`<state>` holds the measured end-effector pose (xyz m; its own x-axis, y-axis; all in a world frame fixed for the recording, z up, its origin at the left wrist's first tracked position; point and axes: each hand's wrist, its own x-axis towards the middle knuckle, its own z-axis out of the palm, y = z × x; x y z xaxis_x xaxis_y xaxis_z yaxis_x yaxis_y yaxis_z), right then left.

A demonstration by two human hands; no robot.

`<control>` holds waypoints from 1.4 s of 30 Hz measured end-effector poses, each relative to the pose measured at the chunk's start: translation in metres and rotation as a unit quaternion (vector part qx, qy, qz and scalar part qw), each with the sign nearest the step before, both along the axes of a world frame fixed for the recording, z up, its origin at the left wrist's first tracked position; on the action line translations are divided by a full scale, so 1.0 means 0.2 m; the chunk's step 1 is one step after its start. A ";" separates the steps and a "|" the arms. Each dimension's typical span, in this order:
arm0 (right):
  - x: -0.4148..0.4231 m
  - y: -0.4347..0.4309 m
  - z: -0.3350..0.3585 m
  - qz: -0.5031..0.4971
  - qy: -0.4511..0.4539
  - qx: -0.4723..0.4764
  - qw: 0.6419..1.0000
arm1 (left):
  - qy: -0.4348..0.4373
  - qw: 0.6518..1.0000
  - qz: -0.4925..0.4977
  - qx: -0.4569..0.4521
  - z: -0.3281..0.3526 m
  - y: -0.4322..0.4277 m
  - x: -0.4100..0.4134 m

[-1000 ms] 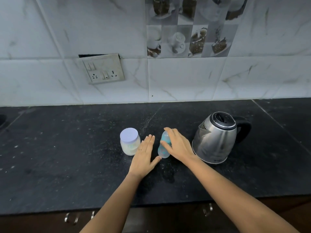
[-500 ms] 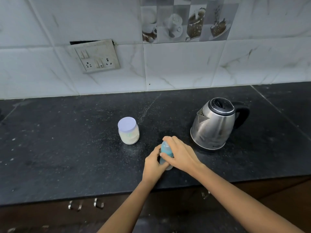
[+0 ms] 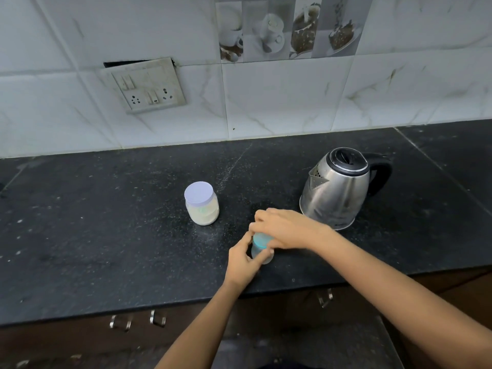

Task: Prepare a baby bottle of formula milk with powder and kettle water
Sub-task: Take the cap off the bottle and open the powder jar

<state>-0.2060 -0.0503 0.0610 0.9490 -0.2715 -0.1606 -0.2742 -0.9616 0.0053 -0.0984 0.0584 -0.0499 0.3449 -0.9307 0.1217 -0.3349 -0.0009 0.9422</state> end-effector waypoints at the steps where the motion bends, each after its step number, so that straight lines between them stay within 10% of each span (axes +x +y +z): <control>1: -0.03 -0.04 0.02 0.024 -0.031 0.027 0.999 | -0.003 1.000 -0.005 0.000 0.00 0.00 0.01; 13: -0.51 -0.04 -0.41 -0.370 -0.370 0.361 0.772 | 0.014 0.999 -0.016 0.027 0.00 0.01 0.00; 27: -0.47 0.15 -0.53 -0.396 -0.454 0.104 0.791 | 0.019 0.999 -0.003 0.048 -0.04 -0.02 0.01; 31: -0.22 0.20 -0.45 -0.340 -0.346 0.224 0.845 | 0.028 0.999 -0.001 0.039 -0.04 -0.01 0.00; 42: -0.04 0.16 -0.46 -0.335 -0.444 0.279 0.783 | -0.007 0.998 -0.042 0.055 -0.01 -0.03 0.04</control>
<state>-0.2141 -0.0192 -0.0306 0.4282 -0.8789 0.2103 -0.3762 -0.3849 -0.8428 -0.0907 0.0529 -0.0518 0.2633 -0.9645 0.0204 -0.3508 -0.0760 0.9334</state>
